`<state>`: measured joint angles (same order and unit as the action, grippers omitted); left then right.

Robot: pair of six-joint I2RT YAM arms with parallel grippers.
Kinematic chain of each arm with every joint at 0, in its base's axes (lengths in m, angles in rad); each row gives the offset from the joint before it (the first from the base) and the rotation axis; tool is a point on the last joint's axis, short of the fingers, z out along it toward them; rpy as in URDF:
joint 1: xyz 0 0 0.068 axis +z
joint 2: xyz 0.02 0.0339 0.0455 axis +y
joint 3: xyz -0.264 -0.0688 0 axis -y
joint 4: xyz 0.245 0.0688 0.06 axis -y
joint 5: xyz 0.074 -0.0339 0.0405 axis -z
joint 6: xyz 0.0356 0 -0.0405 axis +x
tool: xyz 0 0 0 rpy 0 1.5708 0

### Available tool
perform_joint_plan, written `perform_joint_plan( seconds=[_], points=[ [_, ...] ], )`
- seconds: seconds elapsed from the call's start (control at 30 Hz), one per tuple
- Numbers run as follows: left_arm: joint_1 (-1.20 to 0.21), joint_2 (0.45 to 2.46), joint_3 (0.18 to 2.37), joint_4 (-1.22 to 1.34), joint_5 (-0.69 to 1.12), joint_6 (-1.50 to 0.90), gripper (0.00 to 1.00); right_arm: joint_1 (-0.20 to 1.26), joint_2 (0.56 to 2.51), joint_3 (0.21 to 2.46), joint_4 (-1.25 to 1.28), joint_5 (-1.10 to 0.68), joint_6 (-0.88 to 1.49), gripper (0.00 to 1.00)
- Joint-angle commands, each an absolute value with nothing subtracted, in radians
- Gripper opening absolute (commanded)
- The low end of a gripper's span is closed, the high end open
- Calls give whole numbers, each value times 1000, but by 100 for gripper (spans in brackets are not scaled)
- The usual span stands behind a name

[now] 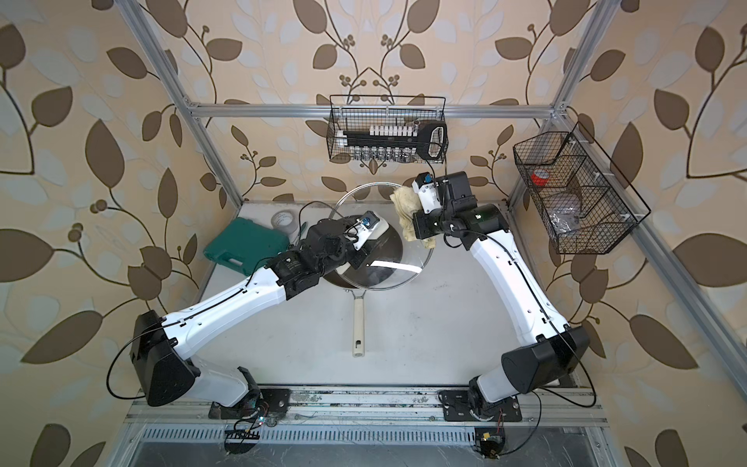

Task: Wipe the pot lid with a cloth
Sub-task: Wipe the pot lid.

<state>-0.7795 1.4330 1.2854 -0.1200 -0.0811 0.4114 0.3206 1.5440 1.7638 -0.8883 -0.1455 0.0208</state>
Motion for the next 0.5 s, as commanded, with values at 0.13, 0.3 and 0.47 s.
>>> perform_joint_plan(
  seconds=[0.13, 0.3, 0.47],
  points=[
    [-790, 1291, 1334, 125, 66, 790, 0, 414, 1683, 1949, -936, -147, -78, 0],
    [-792, 1285, 1323, 108, 70, 848, 0, 522, 1770, 2052, -963, -170, -79, 0],
    [-793, 1268, 1304, 103, 51, 881, 0, 541, 1799, 2083, -941, -198, -6, 0]
  ],
)
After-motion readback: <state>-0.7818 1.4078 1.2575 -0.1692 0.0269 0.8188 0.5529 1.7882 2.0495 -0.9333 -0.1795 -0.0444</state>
